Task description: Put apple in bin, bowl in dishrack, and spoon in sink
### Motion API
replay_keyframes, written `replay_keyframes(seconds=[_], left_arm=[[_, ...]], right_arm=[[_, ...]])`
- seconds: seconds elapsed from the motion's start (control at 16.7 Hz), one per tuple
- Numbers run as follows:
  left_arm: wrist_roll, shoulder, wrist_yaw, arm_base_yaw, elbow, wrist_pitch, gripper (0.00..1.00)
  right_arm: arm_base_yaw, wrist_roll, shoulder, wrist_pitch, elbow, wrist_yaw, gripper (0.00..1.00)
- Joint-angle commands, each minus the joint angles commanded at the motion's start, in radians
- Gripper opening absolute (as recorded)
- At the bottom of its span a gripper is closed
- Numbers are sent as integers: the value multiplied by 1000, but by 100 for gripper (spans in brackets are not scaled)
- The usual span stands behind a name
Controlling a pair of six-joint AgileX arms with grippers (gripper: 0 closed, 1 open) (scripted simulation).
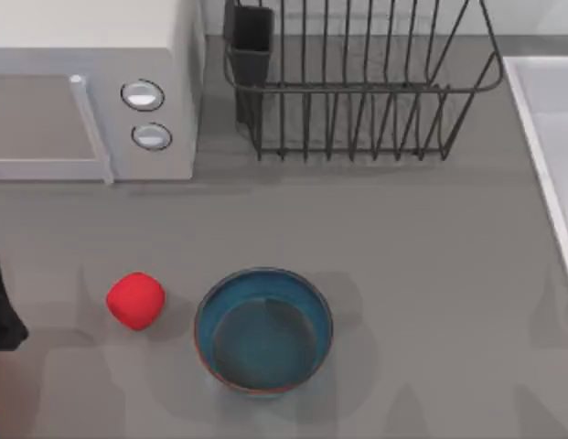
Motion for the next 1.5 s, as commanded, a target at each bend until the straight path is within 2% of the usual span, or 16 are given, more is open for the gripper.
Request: replay_keyframes(seconds=[0.24, 0.48, 1.2, 1.5], left_arm=[[5, 32, 0, -10, 30, -24, 100], [28, 224, -1, -58, 184, -149, 100], [142, 1363, -6, -296, 942, -759, 100], [177, 1711, -7, -367, 1170, -942, 100]], right_arm=[[0, 0, 0, 0, 0, 0, 100], [0, 0, 0, 0, 0, 0, 100], [0, 0, 0, 0, 0, 0, 100], [0, 0, 0, 0, 0, 0, 100]])
